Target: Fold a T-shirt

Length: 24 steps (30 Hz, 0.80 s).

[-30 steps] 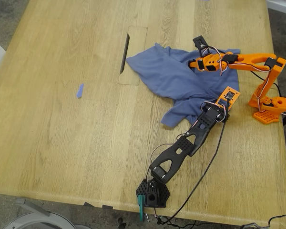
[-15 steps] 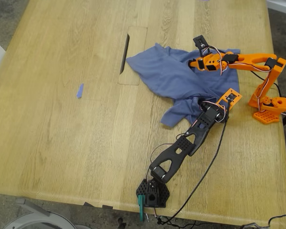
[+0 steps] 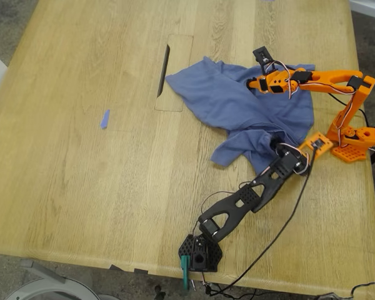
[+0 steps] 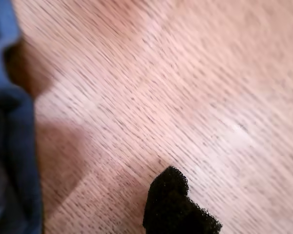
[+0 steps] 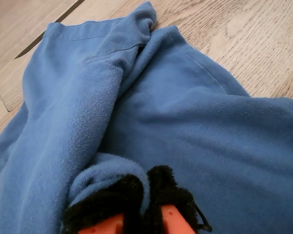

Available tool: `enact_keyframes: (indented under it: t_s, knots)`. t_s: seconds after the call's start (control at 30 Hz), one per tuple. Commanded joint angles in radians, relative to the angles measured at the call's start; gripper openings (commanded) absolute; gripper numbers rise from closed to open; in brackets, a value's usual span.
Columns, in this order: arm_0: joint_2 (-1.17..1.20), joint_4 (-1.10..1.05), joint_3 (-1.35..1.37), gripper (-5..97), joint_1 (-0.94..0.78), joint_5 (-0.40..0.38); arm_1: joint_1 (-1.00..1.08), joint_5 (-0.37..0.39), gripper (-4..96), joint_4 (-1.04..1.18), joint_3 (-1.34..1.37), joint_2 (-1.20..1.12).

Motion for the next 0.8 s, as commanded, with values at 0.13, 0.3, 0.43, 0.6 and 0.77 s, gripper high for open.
enact_keyframes:
  t_s: [0.13,0.3,0.43,0.6,0.77]
  knots:
    - [-0.012,0.000,-0.006,69,-0.066,0.095,-0.018,-0.002,-0.2,-0.028,-0.006,0.006]
    - [-0.063,-0.021,-0.011,69,-0.121,0.158,-0.025,0.000,-0.2,-0.035,-0.005,0.000]
    - [-0.097,-0.023,-0.032,70,-0.150,0.179,-0.025,0.000,-0.2,-0.035,-0.005,0.000]
    - [-0.110,-0.020,-0.034,70,-0.196,0.219,-0.025,0.000,-0.2,-0.040,-0.006,-0.005]
    - [-0.127,-0.020,-0.034,63,-0.255,0.284,-0.031,0.000,-0.2,-0.041,-0.021,-0.014]
